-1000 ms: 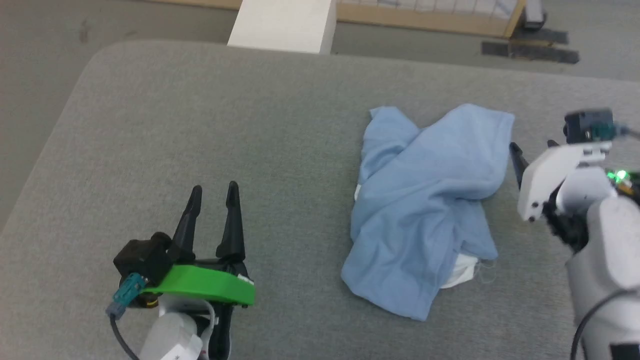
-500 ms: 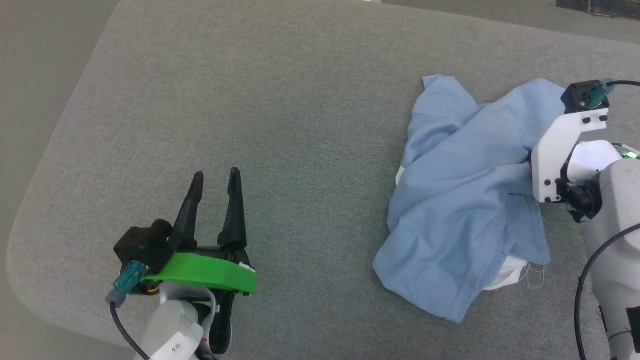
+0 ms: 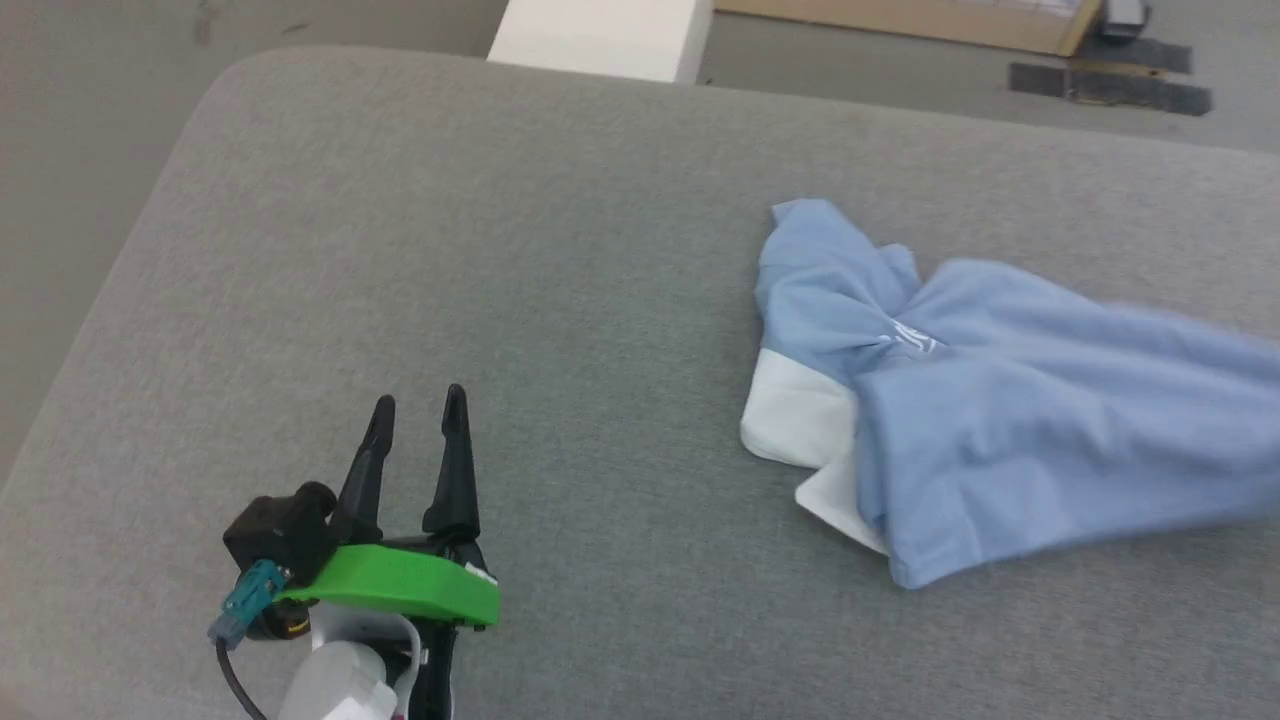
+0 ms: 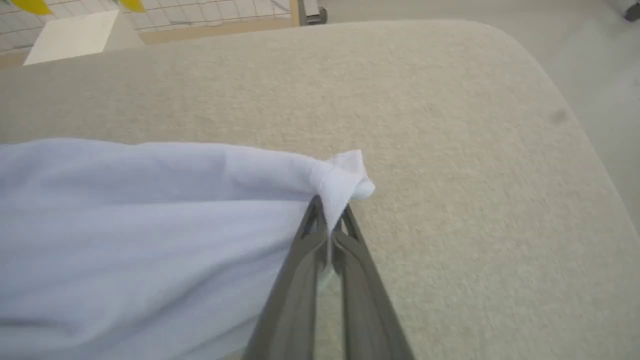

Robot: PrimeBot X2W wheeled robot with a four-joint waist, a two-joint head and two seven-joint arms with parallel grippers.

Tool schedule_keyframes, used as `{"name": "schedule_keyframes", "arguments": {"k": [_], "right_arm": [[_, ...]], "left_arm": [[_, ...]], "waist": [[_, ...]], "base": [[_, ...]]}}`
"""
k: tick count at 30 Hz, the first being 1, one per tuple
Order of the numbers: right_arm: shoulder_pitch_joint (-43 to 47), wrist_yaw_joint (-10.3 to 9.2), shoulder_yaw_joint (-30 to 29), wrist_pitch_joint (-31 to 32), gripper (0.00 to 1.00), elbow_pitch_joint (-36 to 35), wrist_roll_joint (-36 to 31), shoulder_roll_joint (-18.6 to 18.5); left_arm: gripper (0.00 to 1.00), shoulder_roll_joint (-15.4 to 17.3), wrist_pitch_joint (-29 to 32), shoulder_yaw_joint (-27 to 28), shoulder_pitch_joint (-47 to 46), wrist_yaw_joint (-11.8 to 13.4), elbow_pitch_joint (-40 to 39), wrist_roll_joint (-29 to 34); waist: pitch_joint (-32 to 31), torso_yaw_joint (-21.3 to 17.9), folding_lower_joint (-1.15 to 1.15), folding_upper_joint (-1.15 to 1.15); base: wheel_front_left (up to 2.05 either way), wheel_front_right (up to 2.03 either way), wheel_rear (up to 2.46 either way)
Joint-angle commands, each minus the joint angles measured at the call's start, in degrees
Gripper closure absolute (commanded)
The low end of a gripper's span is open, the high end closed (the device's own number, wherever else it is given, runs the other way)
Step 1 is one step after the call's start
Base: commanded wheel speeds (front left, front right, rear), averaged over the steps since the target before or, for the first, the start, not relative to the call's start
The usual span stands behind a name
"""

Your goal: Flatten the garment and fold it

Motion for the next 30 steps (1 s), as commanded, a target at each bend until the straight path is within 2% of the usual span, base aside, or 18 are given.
{"name": "schedule_keyframes", "arguments": {"k": [1,4,6,9,10,11,15,18,24,30], "right_arm": [[3.93,-0.09,-2.23,1.33,1.00,-1.52,-0.43,1.91],[12.75,-0.09,-6.55,4.99,1.00,-4.56,-0.42,7.18],[16.65,-0.09,-7.06,7.46,1.00,-5.70,0.55,10.46],[18.89,-0.09,-7.05,7.83,1.00,-7.28,1.83,12.61],[18.69,-0.09,-7.07,6.10,0.70,-8.10,1.93,12.98],[18.02,-0.09,-7.09,3.90,0.00,-8.83,2.34,13.25],[14.81,-0.09,-7.20,-5.64,0.00,-11.05,3.02,13.67],[13.16,-0.09,-6.52,-11.64,0.00,-11.98,2.68,13.78],[10.55,-0.09,-2.83,-18.47,0.00,-11.06,3.63,13.84],[9.45,-0.09,2.10,-20.56,0.00,-8.02,5.25,13.85]], "left_arm": [[0.00,-0.21,-0.27,0.15,0.84,-0.12,0.17,-0.45],[0.00,-0.21,-0.27,0.45,1.47,-0.23,0.53,-0.61],[0.00,-0.21,-0.27,0.46,1.79,-0.26,0.78,-0.74],[0.00,-0.21,-0.27,0.38,2.11,-0.26,1.21,-1.06],[0.00,-0.21,-0.27,0.28,2.21,-0.33,1.39,-1.16],[0.00,-0.21,-0.27,0.14,2.26,-0.42,1.63,-1.16],[0.00,-0.21,-0.18,-0.45,1.57,-0.85,2.40,-1.58],[0.00,0.16,2.26,-1.31,-1.90,-1.39,3.11,-1.89],[0.00,1.87,17.25,-3.88,-17.83,-1.02,6.46,-2.08],[0.00,2.08,37.43,-8.02,-34.86,0.27,15.92,-1.94]], "waist": [[-2.79,-2.91,0.00,0.00],[-3.16,-3.91,0.00,0.00],[-3.33,-4.56,0.00,0.00],[-3.55,-5.48,0.00,0.00],[-3.69,-5.85,0.00,0.00],[-3.87,-6.21,0.00,0.00],[-4.40,-7.32,0.00,0.00],[-4.11,-8.33,0.00,0.00],[-0.67,-12.00,0.00,0.00],[3.90,-16.48,0.00,0.00]], "base": [[0.00,0.00,0.00],[0.00,0.00,0.00],[0.00,0.00,0.00],[0.00,0.00,0.00],[0.00,0.00,0.00],[0.00,0.00,0.00],[0.00,0.00,0.00],[0.00,0.00,0.00],[0.00,0.00,0.00],[0.00,0.00,0.00]]}}
